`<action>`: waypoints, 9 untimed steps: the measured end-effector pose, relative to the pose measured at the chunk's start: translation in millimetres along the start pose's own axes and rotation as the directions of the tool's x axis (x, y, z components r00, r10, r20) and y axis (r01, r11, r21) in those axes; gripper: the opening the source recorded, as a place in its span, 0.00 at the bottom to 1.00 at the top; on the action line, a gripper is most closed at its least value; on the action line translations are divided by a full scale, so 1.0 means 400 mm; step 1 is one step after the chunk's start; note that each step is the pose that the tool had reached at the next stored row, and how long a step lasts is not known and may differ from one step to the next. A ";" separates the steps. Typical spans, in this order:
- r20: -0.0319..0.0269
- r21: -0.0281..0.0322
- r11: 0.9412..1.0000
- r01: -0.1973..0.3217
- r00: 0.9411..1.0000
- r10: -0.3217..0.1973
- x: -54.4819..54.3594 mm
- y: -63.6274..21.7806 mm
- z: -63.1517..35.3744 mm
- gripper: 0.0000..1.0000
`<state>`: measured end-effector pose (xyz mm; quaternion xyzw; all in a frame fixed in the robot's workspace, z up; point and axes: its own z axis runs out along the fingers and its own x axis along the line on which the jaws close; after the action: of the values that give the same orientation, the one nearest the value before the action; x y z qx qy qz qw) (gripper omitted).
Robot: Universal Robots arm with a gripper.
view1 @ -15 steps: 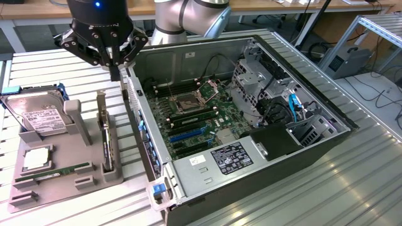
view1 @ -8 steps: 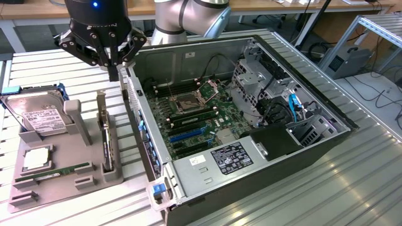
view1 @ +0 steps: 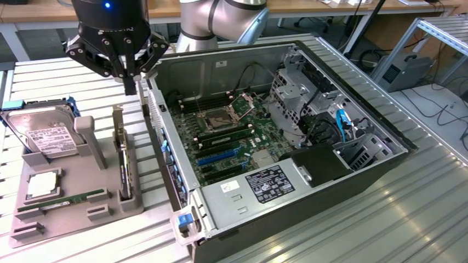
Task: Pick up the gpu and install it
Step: 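Reach for the gpu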
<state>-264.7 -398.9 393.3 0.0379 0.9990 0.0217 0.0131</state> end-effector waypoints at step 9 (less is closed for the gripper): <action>0.000 0.000 1.000 0.000 1.000 0.000 0.009 -0.001 0.000 0.11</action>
<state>-268.4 -398.9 393.3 0.0379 0.9990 0.0217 0.0131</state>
